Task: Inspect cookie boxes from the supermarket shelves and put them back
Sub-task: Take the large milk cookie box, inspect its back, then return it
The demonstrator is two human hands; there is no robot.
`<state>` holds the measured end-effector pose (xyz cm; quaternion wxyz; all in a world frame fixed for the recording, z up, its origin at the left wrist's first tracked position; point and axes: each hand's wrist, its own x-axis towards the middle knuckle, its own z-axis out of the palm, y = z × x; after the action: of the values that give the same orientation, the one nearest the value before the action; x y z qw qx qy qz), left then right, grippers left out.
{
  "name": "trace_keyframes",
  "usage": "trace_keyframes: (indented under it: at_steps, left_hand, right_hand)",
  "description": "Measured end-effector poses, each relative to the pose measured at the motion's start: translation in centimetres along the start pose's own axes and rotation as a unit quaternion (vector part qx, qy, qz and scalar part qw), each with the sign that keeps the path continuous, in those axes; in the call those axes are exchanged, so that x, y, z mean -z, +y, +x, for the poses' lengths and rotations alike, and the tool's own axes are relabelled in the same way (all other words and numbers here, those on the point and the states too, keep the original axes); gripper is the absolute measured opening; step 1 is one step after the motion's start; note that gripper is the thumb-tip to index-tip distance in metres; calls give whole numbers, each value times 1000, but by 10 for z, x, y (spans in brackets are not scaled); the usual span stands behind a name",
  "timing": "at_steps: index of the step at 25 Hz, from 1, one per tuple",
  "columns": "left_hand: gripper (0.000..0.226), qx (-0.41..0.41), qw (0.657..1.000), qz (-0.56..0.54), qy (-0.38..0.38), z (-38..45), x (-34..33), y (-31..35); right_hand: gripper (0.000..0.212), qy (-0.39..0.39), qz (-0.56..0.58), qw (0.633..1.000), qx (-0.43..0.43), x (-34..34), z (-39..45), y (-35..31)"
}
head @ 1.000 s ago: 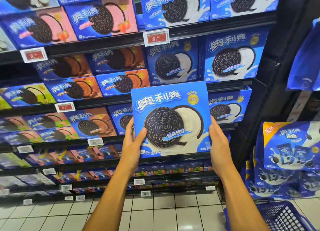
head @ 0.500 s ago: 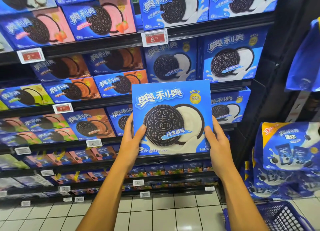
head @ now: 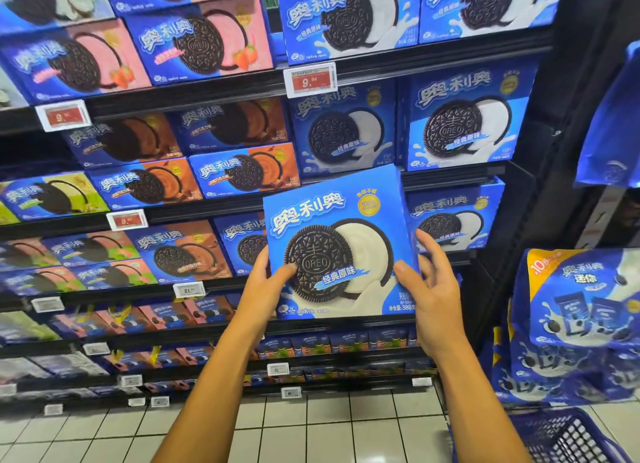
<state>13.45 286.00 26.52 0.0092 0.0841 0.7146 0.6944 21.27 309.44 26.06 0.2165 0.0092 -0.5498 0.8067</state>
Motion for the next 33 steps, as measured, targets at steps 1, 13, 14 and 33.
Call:
trace_keyframes:
  at_steps: [1,13,14,33]
  left_hand:
    - [42,6,1000,8,4,2,-1,-2]
    - [69,126,979,-136,-81,4,3,-25]
    - [72,127,977,-146,-91,2,1,-27]
    - [77,70,974,-165,-135,8,-3,-6]
  right_hand:
    - [55,7,-10,1000,0,-4,-1,2]
    - [37,-146,-35,988,-21,-37,-10,-21]
    - [37,-151,-33,988,-20,-40,-11,-21]
    - [44,-179,-21,984,-14,-44,-15,-32]
